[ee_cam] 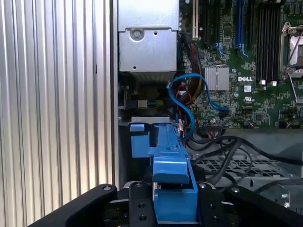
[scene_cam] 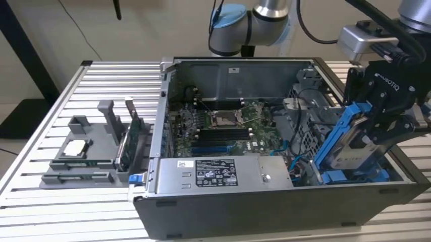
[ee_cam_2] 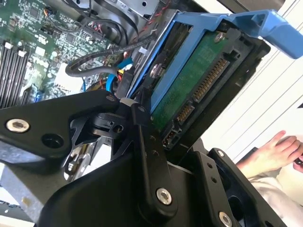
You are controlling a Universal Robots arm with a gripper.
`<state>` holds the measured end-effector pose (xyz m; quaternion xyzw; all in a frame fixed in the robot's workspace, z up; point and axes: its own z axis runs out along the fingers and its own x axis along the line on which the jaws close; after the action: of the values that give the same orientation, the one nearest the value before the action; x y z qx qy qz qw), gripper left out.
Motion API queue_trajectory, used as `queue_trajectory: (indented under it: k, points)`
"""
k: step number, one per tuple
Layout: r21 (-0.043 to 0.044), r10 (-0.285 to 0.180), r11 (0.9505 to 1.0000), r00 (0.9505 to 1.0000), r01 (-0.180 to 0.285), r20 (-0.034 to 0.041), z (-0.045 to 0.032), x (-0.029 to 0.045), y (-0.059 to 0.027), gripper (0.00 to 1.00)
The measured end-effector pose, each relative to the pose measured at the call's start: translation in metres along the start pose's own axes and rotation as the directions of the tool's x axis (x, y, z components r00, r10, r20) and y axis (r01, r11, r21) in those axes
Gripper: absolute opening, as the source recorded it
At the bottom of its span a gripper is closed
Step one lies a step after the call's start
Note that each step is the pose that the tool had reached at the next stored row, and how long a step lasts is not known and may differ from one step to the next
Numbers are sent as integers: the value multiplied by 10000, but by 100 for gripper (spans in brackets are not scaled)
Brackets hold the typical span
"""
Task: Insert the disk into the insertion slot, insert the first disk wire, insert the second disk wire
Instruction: 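Insert the disk into the insertion slot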
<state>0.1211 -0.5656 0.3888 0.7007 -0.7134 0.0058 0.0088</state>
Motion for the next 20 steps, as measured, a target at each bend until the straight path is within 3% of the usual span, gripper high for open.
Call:
queue_trajectory:
  k: [9, 20]
  points:
    - [1, 0, 10000, 10000, 0, 1, 73, -2, -1, 33]
    - [1, 0, 10000, 10000, 0, 1, 102, -2, -1, 33]
